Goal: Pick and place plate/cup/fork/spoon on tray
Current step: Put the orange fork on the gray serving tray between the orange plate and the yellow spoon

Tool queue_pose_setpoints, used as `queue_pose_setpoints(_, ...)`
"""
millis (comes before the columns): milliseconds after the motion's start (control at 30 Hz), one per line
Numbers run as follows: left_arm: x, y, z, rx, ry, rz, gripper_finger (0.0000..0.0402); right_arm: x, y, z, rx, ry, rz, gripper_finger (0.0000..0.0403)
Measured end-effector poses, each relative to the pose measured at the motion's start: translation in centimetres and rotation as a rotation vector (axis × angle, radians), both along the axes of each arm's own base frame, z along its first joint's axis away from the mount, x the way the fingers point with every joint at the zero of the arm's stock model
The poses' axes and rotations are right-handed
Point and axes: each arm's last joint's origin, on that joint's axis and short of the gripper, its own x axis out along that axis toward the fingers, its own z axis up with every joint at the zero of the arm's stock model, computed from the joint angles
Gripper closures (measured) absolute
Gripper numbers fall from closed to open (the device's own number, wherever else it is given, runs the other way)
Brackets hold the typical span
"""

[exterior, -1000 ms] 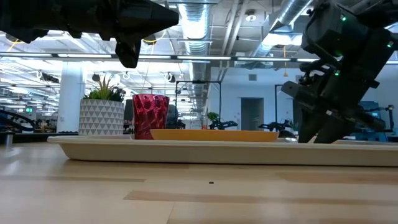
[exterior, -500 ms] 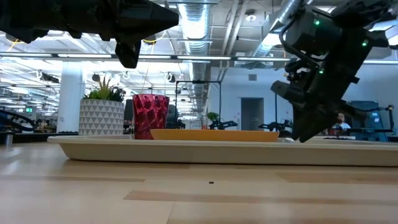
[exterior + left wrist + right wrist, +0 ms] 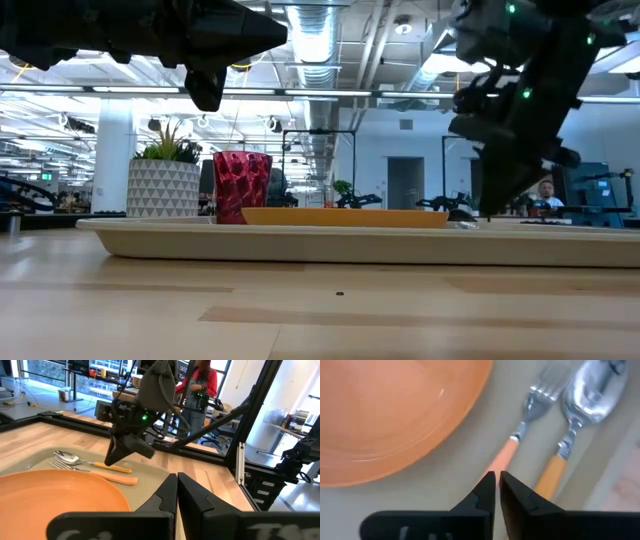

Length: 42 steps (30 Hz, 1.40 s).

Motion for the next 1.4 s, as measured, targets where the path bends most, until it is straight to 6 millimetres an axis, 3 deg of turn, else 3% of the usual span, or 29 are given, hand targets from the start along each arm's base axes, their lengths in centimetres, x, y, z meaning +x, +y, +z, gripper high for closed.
queue_pose_setpoints(233, 0.0, 0.0, 0.0, 0.0, 0.003, 0.006, 0.0401, 0.5, -0.3, -1.3, -0.02, 0.081, 0.077, 0.0394)
queue_pose_setpoints(1400, 0.0, 0.0, -0.1, 0.0, 0.008, 0.007, 0.0401, 0.9, -2.5, -1.0, 0.042, 0.088, 0.121, 0.0384)
